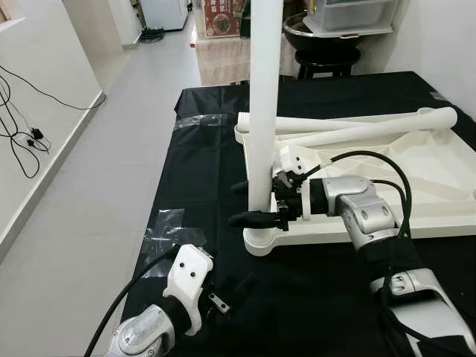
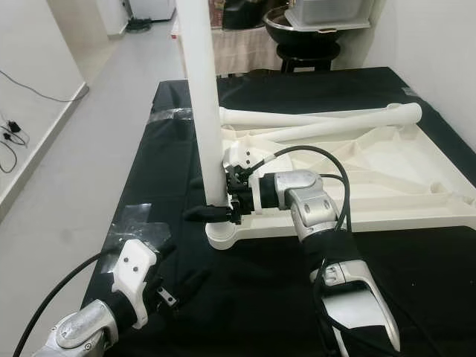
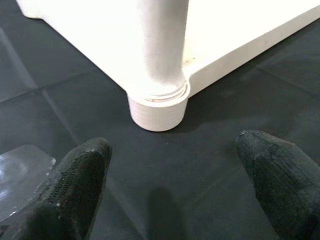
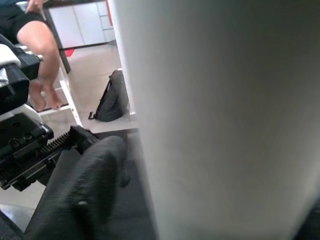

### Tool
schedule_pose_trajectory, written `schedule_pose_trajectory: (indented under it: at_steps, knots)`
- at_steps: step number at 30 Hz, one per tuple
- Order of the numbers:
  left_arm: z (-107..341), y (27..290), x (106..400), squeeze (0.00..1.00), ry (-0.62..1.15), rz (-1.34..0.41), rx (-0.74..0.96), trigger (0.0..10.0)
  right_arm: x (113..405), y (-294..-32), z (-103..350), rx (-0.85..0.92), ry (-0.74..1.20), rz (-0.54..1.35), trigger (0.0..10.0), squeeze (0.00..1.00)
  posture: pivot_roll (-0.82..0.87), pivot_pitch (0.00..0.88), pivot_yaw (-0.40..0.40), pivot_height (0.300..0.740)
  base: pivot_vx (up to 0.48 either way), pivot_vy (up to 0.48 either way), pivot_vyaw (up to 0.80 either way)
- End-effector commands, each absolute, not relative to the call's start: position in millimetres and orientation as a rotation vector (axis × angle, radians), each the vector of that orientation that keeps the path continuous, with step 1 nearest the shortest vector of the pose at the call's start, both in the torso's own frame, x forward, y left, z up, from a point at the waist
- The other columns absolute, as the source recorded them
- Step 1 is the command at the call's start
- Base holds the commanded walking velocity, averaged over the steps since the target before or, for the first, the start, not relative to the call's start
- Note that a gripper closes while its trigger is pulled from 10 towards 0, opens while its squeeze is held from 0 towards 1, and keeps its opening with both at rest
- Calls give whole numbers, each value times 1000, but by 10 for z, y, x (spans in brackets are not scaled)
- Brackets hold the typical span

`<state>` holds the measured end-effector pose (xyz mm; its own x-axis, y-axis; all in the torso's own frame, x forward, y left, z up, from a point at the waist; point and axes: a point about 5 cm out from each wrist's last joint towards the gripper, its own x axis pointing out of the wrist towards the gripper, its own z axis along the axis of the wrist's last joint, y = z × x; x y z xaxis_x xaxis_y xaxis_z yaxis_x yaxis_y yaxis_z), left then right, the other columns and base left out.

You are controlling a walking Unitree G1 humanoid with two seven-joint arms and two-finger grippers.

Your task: Building children table

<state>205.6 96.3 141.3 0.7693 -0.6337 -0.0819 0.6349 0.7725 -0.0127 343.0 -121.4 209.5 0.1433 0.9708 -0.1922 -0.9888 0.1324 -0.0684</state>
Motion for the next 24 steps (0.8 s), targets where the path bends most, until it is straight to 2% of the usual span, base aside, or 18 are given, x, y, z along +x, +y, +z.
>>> schedule_pose_trajectory:
  at_steps: [1, 2, 5, 11, 14, 15, 17, 18, 19, 20, 21, 22, 24]
  knots:
    - [1419, 961, 2052, 0, 90, -680, 17, 10000, 3403, -1228, 2057, -178, 105, 1432, 3216, 0, 89, 152, 49, 740, 0, 0, 0]
    - [1415, 967, 2056, 0, 95, -674, 16, 10000, 3368, -1269, 2035, -144, 97, 1430, 0, 0, 89, 152, 49, 740, 0, 0, 0]
    - [1419, 977, 2059, 0, 97, -675, 14, 10000, 3251, -1363, 1946, -90, 92, 1441, 0, 0, 81, 160, 58, 740, 0, 0, 0]
    - [1426, 981, 2057, 0, 94, -682, 13, 10000, 3218, -1416, 1889, -79, 94, 1416, 0, 0, 79, 164, 64, 740, 0, 0, 0]
    - [1434, 995, 2049, 0, 93, -684, 14, 10000, 3266, -1452, 1920, -97, 55, 1200, 0, 0, 72, 173, 58, 740, 0, 0, 0]
    - [1434, 995, 2049, 0, 93, -684, 14, 10000, 3266, -1452, 1920, -97, 55, 1200, 0, 0, 72, 173, 58, 740, 0, 0, 0]
    - [1440, 1017, 2048, 0, 92, -683, 14, 10000, 3259, -1364, 1880, -94, -3, 867, 0, 0, 64, 177, 60, 740, 0, 0, 0]
    - [1440, 1017, 2048, 0, 92, -683, 14, 10000, 3259, -1364, 1880, -94, -3, 867, 0, 0, 64, 177, 60, 740, 0, 0, 0]
    - [1444, 1030, 2051, 0, 92, -683, 14, 10000, 3207, -1332, 1779, -119, 6, 597, 0, 0, 48, 183, 71, 740, 0, 0, 0]
    - [1444, 1030, 2051, 0, 92, -683, 14, 10000, 3207, -1332, 1779, -119, 6, 597, 0, 0, 48, 183, 71, 740, 0, 0, 0]
    - [1448, 1034, 2061, 0, 93, -688, 14, 10000, 3035, -1197, 1717, -158, -8, 538, 0, 0, 59, 185, 76, 740, 0, 0, 0]
    - [1448, 1034, 2061, 0, 93, -688, 14, 10000, 3035, -1197, 1717, -158, -8, 538, 0, 0, 59, 185, 76, 740, 0, 0, 0]
    - [1444, 1040, 2076, 0, 96, -692, 17, 10000, 2875, -1038, 1700, -174, -13, 523, 0, 0, 43, 173, 91, 740, 0, 0, 0]
